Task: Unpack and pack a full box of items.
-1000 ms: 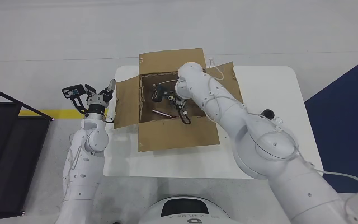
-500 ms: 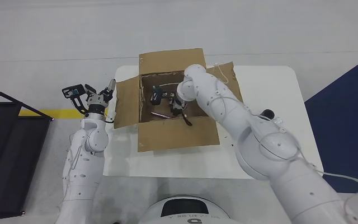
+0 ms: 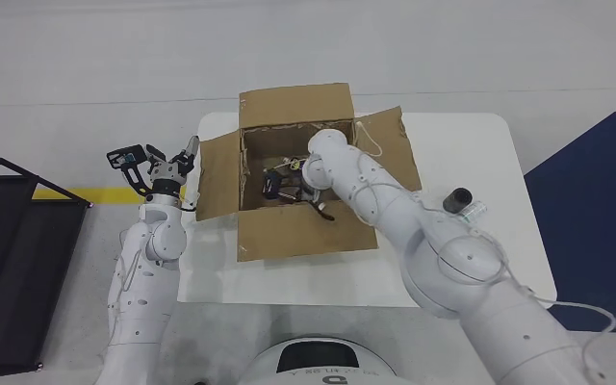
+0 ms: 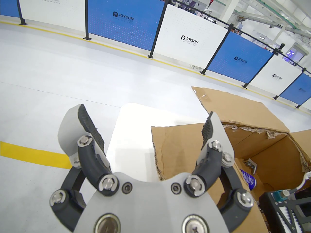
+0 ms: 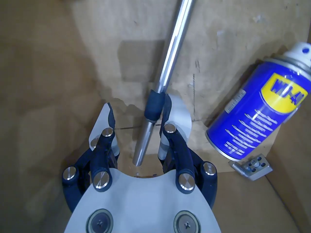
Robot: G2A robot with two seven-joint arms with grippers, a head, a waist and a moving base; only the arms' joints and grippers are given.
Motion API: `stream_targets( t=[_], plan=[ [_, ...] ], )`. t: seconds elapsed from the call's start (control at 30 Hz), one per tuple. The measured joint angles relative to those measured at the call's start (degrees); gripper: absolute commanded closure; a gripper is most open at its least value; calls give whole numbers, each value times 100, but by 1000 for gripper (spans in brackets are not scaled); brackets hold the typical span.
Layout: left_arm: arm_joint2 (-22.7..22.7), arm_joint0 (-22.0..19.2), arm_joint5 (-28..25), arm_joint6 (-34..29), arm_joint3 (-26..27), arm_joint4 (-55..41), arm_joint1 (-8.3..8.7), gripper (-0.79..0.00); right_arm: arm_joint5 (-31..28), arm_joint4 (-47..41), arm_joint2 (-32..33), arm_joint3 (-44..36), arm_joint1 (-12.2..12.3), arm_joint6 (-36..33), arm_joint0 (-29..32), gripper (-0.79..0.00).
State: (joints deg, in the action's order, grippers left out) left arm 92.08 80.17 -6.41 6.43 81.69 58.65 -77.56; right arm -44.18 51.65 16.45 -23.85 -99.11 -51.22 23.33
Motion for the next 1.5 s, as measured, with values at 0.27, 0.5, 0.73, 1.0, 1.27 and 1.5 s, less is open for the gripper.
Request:
stream_targets(
  t=[0.27,0.5,0.73,1.0,1.27,1.5],
  plan=[
    [0,0,0,0,0,0,0,-785,264,225,20,287,-70,184,-173,-252],
    [0,0,0,0,0,0,0,-785,269,251,88,368,-91,236,-257,-268],
    [0,0,0,0,0,0,0,-785,98,109,161,372,-143,183,-202,-329],
    [0,0,0,0,0,0,0,-785,-174,-94,262,426,-186,157,-180,-351],
    [0,0,0,0,0,0,0,-785,104,159,148,453,-295,-69,-95,-302],
    [0,0,0,0,0,0,0,-785,615,556,36,558,-393,-87,-137,0]
  ],
)
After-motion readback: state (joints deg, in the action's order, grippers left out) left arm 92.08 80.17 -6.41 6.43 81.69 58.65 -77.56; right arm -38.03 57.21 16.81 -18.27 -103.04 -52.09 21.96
